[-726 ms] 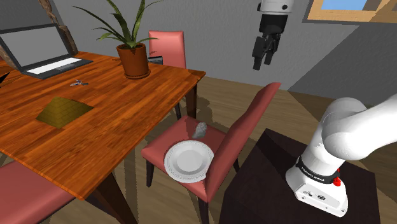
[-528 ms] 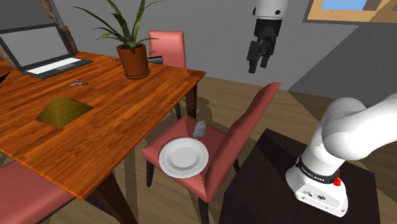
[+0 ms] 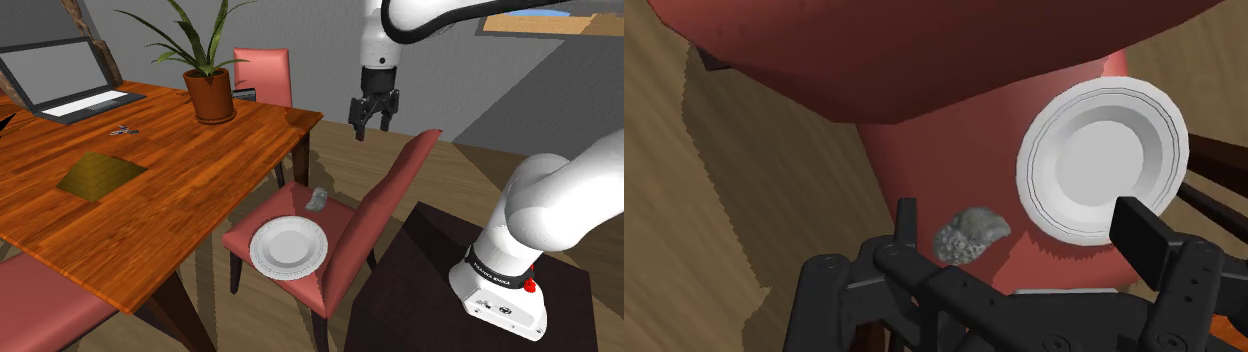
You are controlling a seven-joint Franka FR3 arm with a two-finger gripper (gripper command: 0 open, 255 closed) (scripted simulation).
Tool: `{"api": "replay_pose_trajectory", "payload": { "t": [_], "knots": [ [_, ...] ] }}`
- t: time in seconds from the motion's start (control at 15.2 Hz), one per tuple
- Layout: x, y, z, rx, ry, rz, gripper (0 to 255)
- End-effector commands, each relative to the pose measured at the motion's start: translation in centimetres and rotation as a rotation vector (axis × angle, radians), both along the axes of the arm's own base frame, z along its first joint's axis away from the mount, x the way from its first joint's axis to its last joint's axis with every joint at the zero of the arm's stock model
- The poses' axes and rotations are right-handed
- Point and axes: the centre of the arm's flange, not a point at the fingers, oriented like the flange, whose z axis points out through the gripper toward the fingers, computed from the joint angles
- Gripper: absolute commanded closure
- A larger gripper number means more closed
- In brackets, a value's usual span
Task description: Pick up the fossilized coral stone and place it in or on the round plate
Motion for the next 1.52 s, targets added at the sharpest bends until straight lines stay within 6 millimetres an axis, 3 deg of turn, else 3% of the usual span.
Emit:
{"api": "replay_pose_trajectory", "payload": {
  "t": [0.0,0.73,1.45],
  "knots": [
    [2.0,0.6,-2.4,-0.008,0.015,-0.043,0],
    [11.6,2.6,-14.3,-0.051,0.105,-0.266,0],
    [20.1,2.1,-26.9,-0.094,0.194,-0.486,0]
  ]
}}
